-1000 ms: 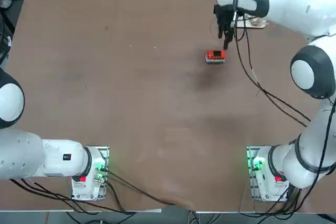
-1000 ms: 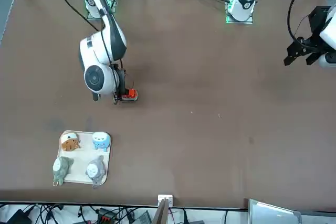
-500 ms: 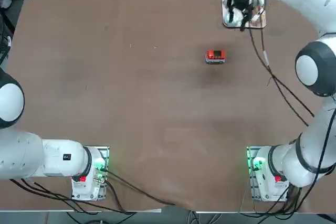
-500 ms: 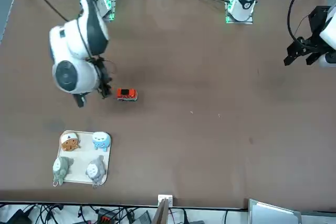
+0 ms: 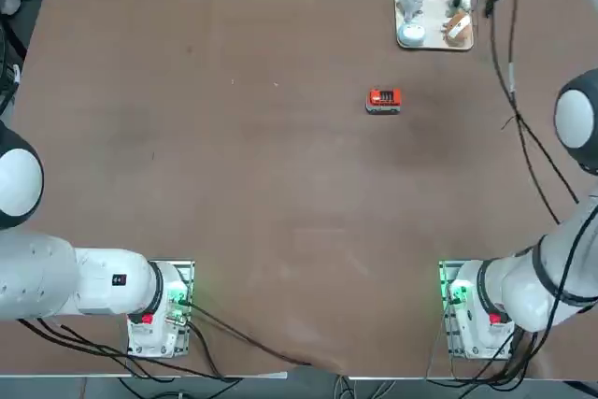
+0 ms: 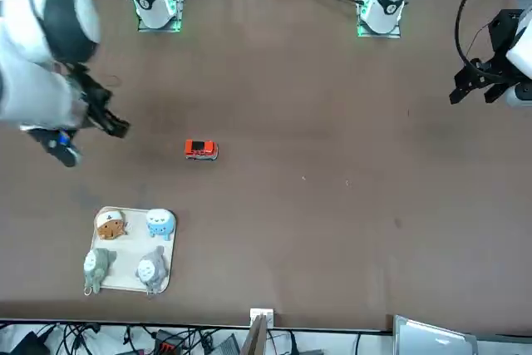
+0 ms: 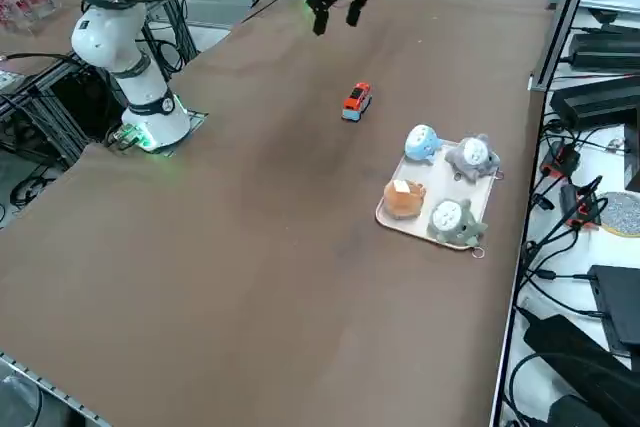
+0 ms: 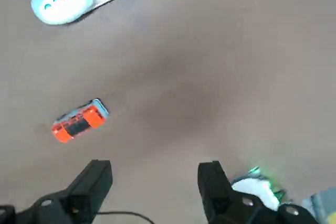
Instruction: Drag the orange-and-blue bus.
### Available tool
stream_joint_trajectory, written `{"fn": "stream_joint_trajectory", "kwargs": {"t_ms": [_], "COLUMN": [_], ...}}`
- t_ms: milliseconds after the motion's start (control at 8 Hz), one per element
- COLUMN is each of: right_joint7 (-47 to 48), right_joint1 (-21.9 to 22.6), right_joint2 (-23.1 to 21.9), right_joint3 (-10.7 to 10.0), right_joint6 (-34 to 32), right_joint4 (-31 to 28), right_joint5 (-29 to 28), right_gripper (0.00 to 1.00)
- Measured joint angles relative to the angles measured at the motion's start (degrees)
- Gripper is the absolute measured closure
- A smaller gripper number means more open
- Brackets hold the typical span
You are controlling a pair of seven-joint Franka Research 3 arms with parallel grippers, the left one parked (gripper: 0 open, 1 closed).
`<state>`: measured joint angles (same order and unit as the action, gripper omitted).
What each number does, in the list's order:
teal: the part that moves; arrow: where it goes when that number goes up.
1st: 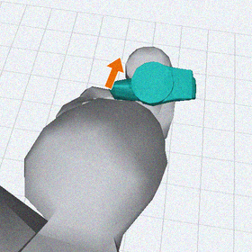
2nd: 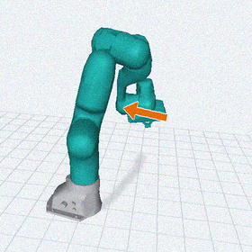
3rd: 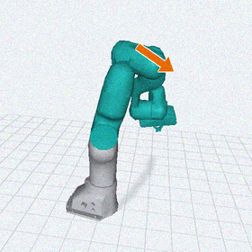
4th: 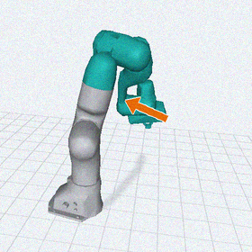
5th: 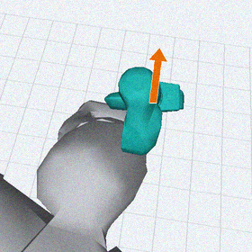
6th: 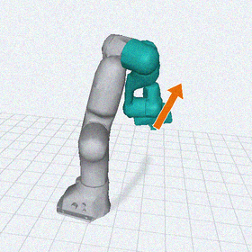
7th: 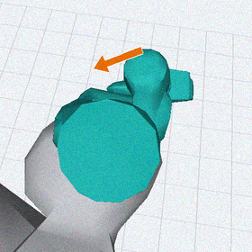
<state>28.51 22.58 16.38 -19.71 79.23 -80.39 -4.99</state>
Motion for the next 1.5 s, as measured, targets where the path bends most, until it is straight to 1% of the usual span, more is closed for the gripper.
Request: {"fn": "stream_joint_trajectory", "kwargs": {"t_ms": [125,250,375,500,625,750,875,1125,1250,1500], "right_joint7": [-5.59,-10.03,-14.19,-17.37,-20.23,-22.55,-24.50,-30.11,-32.77,-35.27], "right_joint1": [-0.56,-3.03,-8.50,-15.38,-20.93,-23.92,-24.62,-24.38,-23.68,-22.69], "right_joint2": [-1.66,-3.63,-5.72,-7.59,-9.39,-11.06,-12.72,-16.93,-18.79,-21.08], "right_joint3": [-1.14,0.08,5.09,12.11,17.93,21.45,22.68,23.25,22.90,21.29], "right_joint6": [-0.44,-0.57,-0.57,-0.54,0.43,2.77,4.88,8.91,9.75,10.09], "right_joint4": [0.10,0.10,-0.02,-0.63,-2.07,-4.29,-6.86,-11.97,-13.97,-16.64], "right_joint5": [0.70,1.87,3.78,5.55,6.10,6.23,6.32,6.44,6.56,6.59], "right_gripper": [0.00,0.00,0.00,0.00,0.00,0.00,0.00,0.00,0.00,0.00]}}
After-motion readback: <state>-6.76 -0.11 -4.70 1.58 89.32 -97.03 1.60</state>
